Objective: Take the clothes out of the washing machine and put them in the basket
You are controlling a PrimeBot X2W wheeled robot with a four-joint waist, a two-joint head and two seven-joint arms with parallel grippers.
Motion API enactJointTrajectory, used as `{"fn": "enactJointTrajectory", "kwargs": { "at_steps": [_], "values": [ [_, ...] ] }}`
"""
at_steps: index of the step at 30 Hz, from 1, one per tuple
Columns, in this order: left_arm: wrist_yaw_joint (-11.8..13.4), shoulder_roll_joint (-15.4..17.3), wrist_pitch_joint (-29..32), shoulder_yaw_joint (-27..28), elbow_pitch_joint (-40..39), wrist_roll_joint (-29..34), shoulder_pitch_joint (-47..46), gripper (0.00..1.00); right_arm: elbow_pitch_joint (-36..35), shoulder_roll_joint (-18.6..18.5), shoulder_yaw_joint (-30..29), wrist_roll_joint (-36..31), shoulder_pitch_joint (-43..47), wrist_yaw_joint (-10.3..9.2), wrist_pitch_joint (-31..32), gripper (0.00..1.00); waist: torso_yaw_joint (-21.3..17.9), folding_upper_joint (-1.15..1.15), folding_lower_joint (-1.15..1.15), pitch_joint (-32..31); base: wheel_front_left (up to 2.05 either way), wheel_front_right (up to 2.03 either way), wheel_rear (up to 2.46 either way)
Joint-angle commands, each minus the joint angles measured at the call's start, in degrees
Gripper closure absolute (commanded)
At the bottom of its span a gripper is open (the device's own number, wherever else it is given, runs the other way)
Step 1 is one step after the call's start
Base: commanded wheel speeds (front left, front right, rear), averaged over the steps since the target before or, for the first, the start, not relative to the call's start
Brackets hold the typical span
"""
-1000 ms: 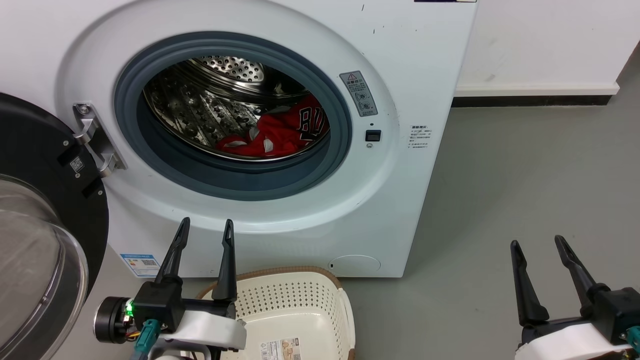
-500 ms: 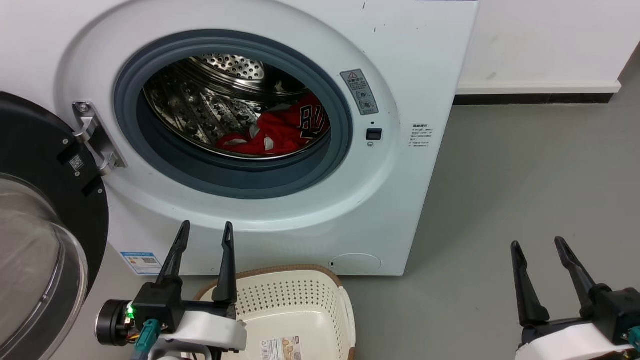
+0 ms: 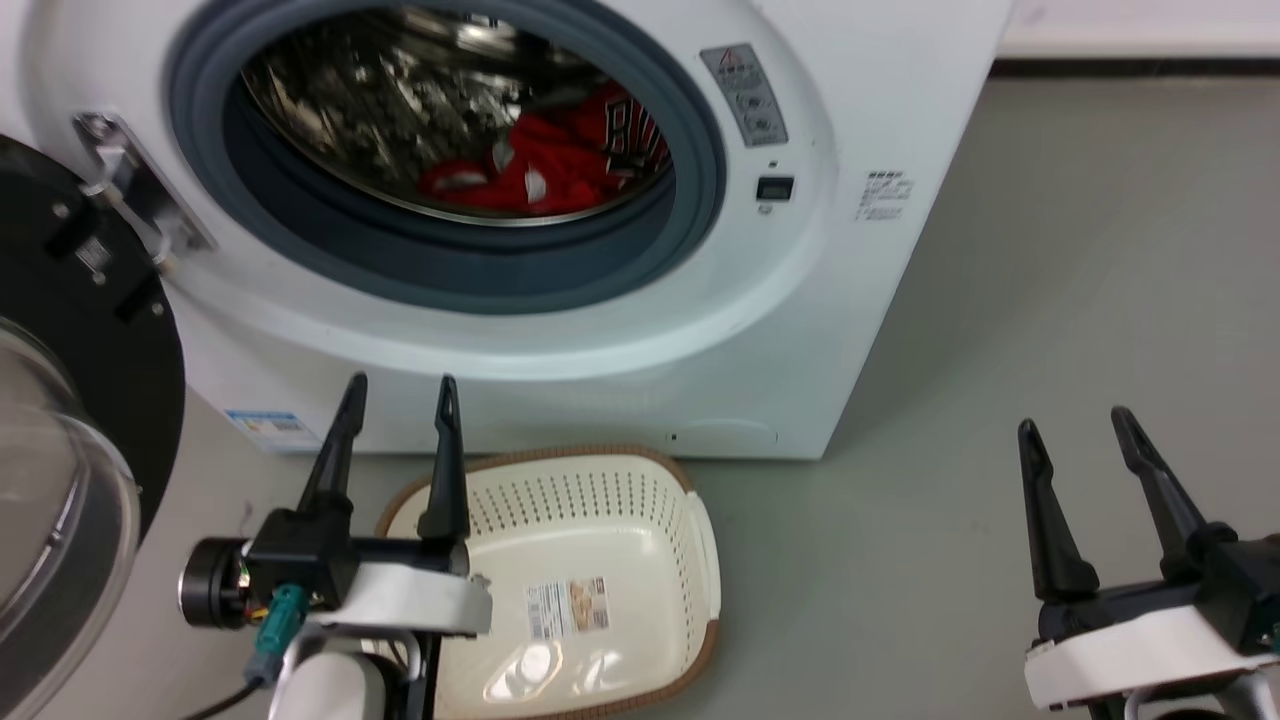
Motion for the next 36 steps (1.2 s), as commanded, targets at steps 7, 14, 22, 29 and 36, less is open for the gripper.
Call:
{"fn": "enactJointTrajectory", "kwargs": {
  "at_steps": [7,14,22,29,36],
  "values": [
    [-0.38,0.08,-0.16,1.33,1.67,-0.17,-7.49,0.00,-0.37,0.03,0.85,-0.27,-4.97,-0.02,-0.79,0.00,-0.87,0.00,-0.01,10.52,0.00,0.00,0.00],
    [-1.96,1.16,-0.16,2.58,8.23,0.67,-17.07,0.00,0.65,0.04,1.77,0.17,-7.76,-0.02,-1.64,0.00,-2.43,0.00,-0.01,15.22,0.00,0.00,0.00],
    [-3.87,4.26,-0.10,2.46,20.71,1.50,-31.97,0.00,1.46,0.04,3.57,1.26,-10.01,-0.02,-3.10,0.00,-5.31,0.00,-0.01,21.02,0.00,0.00,0.00],
    [-5.28,6.64,3.41,1.92,33.06,0.99,-46.18,0.00,3.14,0.05,5.18,2.49,-11.72,-0.02,-4.58,0.00,-7.68,0.00,-0.01,25.80,0.00,0.00,0.00],
    [-6.00,9.82,9.26,2.32,41.39,0.09,-57.19,0.00,4.98,0.05,7.23,4.05,-12.83,-0.02,-6.02,0.00,-10.98,0.00,-0.01,28.51,0.00,0.00,0.00]
  ]
}}
